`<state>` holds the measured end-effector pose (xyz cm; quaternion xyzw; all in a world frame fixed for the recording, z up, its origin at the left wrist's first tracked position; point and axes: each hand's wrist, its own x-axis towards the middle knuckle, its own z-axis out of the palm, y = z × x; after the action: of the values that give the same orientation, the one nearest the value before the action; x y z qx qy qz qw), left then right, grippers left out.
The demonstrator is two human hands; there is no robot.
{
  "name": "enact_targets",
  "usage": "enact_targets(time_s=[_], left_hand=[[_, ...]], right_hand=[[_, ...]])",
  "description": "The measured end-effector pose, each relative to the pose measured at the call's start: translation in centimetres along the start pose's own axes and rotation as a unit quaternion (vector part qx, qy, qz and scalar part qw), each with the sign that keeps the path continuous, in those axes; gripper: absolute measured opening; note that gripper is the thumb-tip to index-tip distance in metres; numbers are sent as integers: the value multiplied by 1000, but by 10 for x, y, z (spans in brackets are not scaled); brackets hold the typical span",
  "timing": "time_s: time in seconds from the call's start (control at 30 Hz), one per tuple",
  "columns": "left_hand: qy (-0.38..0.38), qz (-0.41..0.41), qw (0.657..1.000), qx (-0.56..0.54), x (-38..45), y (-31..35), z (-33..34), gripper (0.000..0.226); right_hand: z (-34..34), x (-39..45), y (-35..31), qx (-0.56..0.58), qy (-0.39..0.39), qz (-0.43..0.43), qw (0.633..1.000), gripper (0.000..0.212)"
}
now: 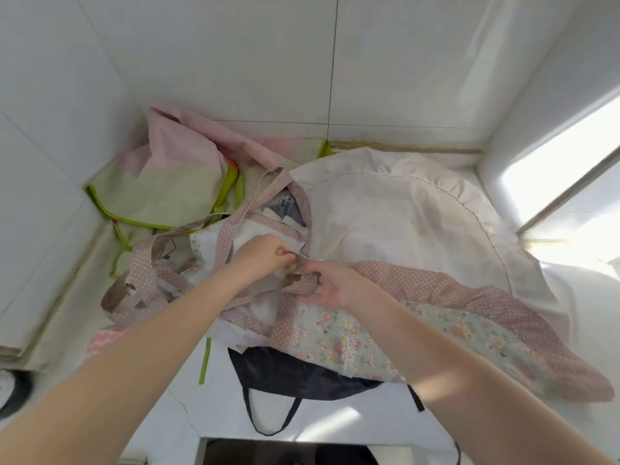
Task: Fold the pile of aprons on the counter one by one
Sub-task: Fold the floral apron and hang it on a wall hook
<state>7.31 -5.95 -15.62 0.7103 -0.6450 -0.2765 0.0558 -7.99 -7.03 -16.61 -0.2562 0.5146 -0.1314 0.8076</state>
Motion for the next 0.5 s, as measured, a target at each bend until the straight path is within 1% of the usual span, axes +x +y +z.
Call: enact_targets(time_s=[0.03,0.07,0.13,0.2,0.27,0.33,0.4,0.5], left_hand=[[0,-16,1000,21,3,-2,-4,35],[-2,-26,999,43,6,-4,-8,32],[-10,-38,997,73,12,-8,-14,32],[-17,-43,995,88,17,-10,-16,35],[-10,-50,992,115,18,-11,-15,35],[1,-54,987,153,18,-10,-12,33],[10,-54,982,180,17,-7,-9,30],[26,-28,971,236,21,3,-1,25]], right_hand=[[-6,-4,-6,-3,-21,13,1000,16],[-12,-11,-12,-29,-30,22,999,21],[-31,-21,-25,-94,-28,24,995,26],[-58,-35,-42,-164,-30,26,986,26],[-89,-55,-60,-262,-30,35,964,21],[-122,-80,-78,-325,-27,31,945,16],[-151,-102,-91,-374,7,19,927,9],[-183,-112,-94,-446,91,30,890,18]])
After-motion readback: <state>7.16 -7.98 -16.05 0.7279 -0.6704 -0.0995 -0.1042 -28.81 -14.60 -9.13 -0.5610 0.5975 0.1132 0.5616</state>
